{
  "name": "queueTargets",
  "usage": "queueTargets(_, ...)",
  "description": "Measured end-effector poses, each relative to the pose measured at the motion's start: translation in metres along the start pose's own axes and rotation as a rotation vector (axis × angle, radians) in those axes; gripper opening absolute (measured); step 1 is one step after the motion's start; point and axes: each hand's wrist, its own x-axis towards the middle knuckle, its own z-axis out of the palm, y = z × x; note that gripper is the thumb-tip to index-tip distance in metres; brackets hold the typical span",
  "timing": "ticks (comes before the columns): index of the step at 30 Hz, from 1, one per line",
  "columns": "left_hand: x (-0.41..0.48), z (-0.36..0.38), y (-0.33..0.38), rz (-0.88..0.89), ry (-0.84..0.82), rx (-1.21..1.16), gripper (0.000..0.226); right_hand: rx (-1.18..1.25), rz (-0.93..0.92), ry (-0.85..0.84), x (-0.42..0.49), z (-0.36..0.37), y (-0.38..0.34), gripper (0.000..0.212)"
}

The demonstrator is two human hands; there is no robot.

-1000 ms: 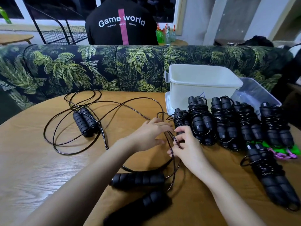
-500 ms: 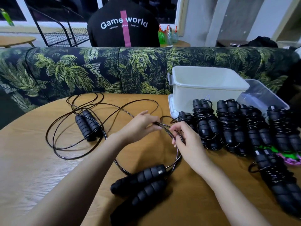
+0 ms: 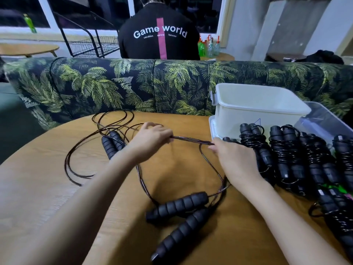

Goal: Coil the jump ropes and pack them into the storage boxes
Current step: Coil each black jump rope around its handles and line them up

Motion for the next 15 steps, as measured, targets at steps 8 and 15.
queueTargets(8,0.008,-0.002,0.008,0.095,0.137,0.065,0.009,-0.136,-0.105,0.032,0.025,0.020,-0.032,0.070)
queueTargets(15,-0.009,-0.014,-0.014,0.001,0.128,0.021,0.017,-0.077,-0.092,-0.007,0.046,0.002,-0.024,0.009)
